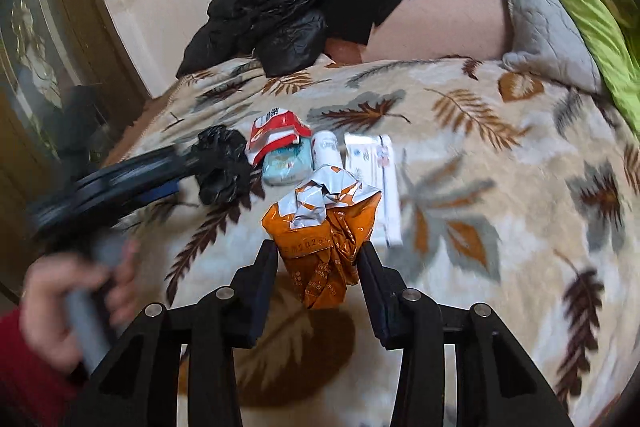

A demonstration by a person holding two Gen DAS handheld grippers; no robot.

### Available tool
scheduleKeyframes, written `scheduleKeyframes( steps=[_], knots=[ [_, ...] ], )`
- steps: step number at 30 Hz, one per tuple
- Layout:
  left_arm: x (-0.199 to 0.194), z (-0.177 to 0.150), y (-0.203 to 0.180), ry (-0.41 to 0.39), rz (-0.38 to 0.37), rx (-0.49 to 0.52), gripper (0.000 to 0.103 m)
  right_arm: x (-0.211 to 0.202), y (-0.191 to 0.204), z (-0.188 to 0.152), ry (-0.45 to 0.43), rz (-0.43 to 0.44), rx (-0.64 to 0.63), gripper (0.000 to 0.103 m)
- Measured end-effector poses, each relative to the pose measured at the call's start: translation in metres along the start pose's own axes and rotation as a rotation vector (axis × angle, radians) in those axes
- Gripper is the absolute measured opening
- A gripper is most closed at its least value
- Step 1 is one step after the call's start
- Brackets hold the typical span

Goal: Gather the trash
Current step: 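Grasp the orange wrapper with the right tool while the left grasps the black plastic bag, then lift the orange wrapper with the right tool while the left lifts the black bag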

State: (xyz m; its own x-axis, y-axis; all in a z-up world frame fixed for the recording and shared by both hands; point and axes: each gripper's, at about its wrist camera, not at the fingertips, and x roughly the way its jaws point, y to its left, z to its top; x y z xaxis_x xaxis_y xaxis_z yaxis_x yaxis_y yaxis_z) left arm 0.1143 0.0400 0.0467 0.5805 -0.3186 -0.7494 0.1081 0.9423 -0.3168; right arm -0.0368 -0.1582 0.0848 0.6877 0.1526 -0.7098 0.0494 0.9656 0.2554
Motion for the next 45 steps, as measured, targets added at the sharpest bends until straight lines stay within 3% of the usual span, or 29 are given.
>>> scheduleKeyframes(
  steps=[2,4,7,15,19,24,28,45],
  knots=[
    [0.016,0.000,0.001,0.019,0.002,-0.015,0.075,-0.010,-0.004,-0.007,-0.008,0.002,0.001,0.044],
    [0.020,-0.004,0.001,0.004,-0.007,-0.013,0.055,-0.016,-0.007,-0.011,-0.018,0.008,0.003,0.044],
    [0.008,-0.012,-0.003,-0.033,0.006,0.024,0.048,-0.024,-0.012,-0.015,-0.033,0.013,0.017,0.044],
    [-0.068,-0.053,-0.018,-0.086,-0.065,0.116,0.048,-0.043,-0.018,-0.030,-0.053,-0.013,0.014,0.044],
    [-0.112,-0.089,-0.026,-0.102,-0.107,0.165,0.048,-0.057,-0.027,-0.044,-0.057,0.004,0.040,0.044],
    [-0.147,-0.136,-0.033,-0.138,-0.107,0.216,0.048,-0.076,-0.026,-0.052,-0.103,-0.010,0.022,0.045],
    [-0.152,-0.157,-0.037,-0.170,-0.072,0.246,0.048,-0.079,-0.018,-0.054,-0.117,-0.029,-0.016,0.045],
    [-0.152,-0.164,-0.040,-0.197,-0.032,0.281,0.048,-0.074,-0.019,-0.054,-0.102,-0.046,-0.007,0.045]
  ],
)
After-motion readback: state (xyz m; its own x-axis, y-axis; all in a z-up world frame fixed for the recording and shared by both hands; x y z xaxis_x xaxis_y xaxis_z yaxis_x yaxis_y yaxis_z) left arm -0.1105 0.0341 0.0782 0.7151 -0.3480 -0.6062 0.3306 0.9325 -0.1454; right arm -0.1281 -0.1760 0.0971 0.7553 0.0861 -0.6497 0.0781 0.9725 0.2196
